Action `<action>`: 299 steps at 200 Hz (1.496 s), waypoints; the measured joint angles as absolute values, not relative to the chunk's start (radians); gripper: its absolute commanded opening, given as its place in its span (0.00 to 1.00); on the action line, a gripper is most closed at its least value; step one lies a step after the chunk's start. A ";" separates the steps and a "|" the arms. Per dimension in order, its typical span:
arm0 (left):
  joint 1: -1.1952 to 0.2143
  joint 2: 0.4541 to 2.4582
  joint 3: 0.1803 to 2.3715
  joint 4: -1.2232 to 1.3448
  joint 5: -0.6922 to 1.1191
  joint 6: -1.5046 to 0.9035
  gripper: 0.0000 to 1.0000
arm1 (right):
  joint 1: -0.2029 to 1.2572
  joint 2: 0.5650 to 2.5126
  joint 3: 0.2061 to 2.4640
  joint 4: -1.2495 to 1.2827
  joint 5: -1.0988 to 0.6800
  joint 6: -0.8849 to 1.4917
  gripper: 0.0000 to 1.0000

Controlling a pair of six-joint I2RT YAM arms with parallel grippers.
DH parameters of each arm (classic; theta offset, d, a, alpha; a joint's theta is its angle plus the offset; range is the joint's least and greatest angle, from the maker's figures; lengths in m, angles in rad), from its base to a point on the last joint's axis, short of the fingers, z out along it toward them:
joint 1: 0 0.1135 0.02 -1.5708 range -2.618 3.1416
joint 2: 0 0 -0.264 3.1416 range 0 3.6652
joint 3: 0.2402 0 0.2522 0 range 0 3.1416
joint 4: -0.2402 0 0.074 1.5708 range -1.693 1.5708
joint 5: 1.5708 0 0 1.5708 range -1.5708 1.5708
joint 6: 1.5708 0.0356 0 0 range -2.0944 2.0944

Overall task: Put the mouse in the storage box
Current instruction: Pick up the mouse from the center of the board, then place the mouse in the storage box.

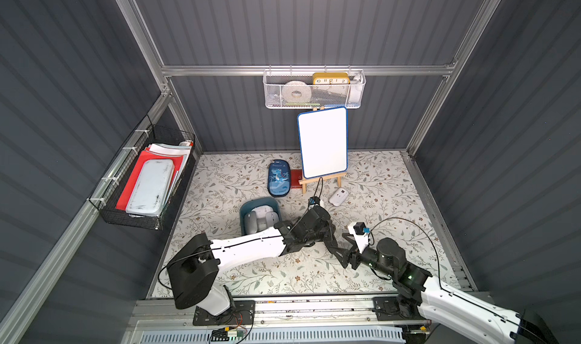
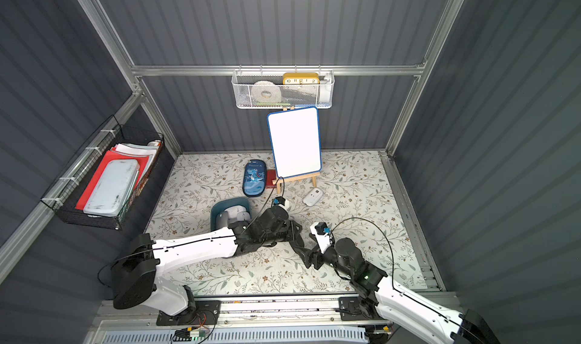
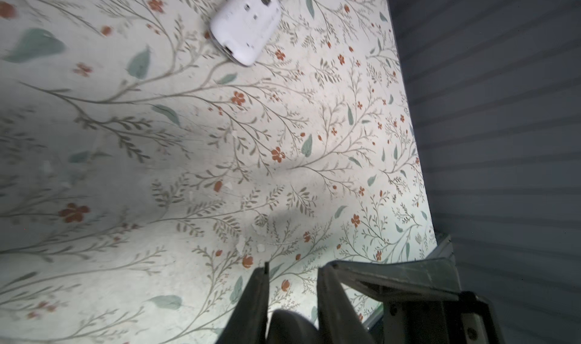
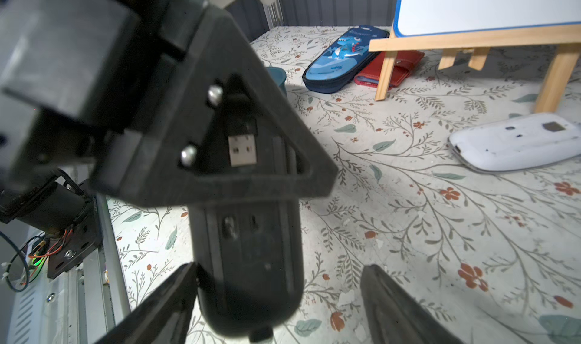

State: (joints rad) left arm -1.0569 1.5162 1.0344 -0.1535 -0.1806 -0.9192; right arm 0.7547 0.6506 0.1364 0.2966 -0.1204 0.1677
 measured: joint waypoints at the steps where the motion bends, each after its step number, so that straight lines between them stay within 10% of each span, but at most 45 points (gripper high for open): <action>1: -1.056 1.514 1.036 -0.158 -0.183 -0.919 0.00 | 0.755 0.651 0.136 0.297 -0.119 0.167 0.85; 110: -0.890 1.474 1.211 -0.916 -0.553 -1.176 0.09 | 0.754 0.662 0.136 0.290 -0.081 0.168 0.86; 241: -0.647 1.730 1.200 -1.007 -0.624 -1.103 0.12 | 0.754 0.662 0.136 0.290 -0.082 0.167 0.86; 299: -0.648 1.782 1.200 -0.995 -0.640 -1.065 0.70 | 0.754 0.662 0.136 0.290 -0.082 0.167 0.86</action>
State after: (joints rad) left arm -0.6479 1.7817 1.1995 -0.9955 -0.6403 -1.0649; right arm 0.7536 0.6624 0.1364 0.2901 -0.0822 0.1673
